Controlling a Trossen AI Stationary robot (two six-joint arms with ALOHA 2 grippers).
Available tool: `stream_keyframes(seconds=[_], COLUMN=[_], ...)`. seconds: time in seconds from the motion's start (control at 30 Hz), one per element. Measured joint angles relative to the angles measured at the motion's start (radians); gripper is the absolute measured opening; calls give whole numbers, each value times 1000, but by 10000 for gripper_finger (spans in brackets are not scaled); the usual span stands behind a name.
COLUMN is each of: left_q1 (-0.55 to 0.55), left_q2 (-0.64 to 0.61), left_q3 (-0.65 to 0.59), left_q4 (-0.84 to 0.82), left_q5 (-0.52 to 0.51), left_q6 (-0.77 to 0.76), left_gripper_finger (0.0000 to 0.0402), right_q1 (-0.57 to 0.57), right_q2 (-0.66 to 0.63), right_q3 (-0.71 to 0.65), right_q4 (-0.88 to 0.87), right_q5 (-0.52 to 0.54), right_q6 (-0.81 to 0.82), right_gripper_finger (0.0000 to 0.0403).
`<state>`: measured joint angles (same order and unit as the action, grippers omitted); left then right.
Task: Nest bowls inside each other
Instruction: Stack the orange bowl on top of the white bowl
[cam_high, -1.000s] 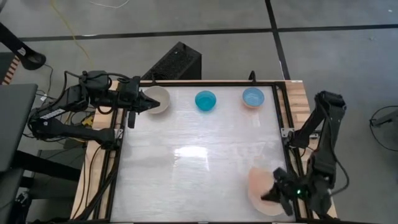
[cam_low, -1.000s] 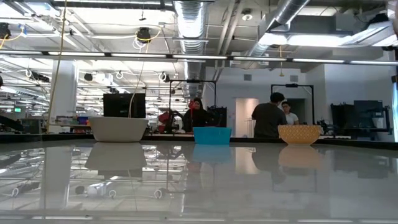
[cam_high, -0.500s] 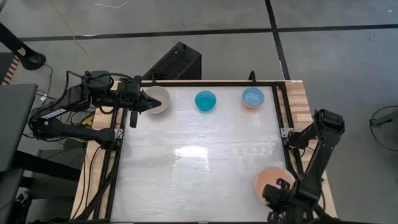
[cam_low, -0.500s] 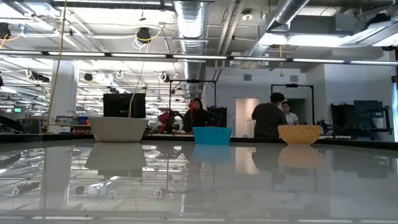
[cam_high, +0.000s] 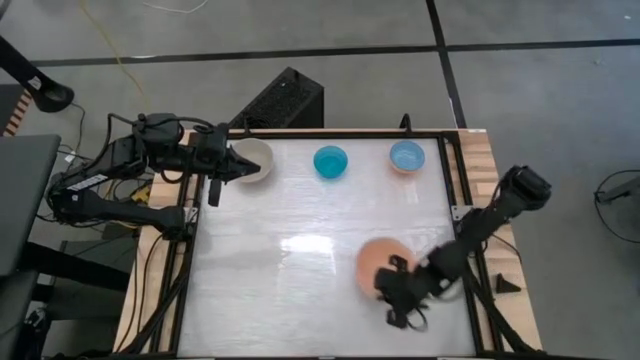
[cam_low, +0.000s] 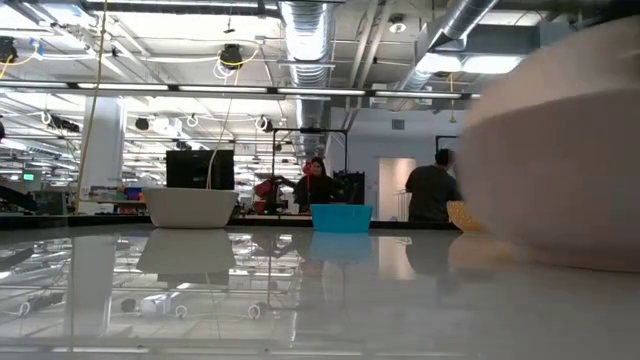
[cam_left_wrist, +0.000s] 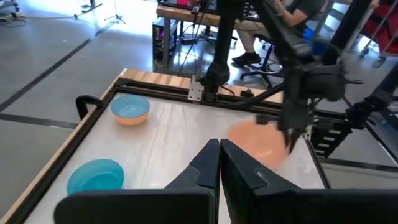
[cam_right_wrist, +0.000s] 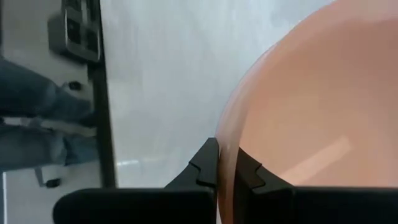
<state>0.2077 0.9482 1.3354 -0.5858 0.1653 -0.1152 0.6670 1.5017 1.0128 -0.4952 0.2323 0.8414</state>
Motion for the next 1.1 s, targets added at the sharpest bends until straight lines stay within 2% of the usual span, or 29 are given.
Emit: stream_keyframes(seconds=[0.27,0.37,0.5,0.63,0.83,0.97,1.1], left_q1=[0,0,0,0,0,0,0], left_q2=[0,-3,-12,-22,-34,-41,-47], left_q3=[0,0,0,0,0,0,0], left_q4=[-2,-2,-7,-10,-19,-40,-55], left_q5=[14,19,24,23,23,22,22], left_q6=[-1,-1,-1,-1,2,2,1], left_gripper_finger=[0,0,0,0,0,0,0], right_q1=[-356,-475,-573,-589,-551,-518,-500], right_q2=[12,24,56,108,211,269,281], right_q3=[-38,-33,2,61,209,287,330], right_q4=[250,340,322,220,81,25,30], right_q5=[-198,-272,-320,-305,-260,-261,-262], right_q6=[-377,-434,-462,-480,-508,-499,-452], right_gripper_finger=[33,33,33,33,48,87,147])
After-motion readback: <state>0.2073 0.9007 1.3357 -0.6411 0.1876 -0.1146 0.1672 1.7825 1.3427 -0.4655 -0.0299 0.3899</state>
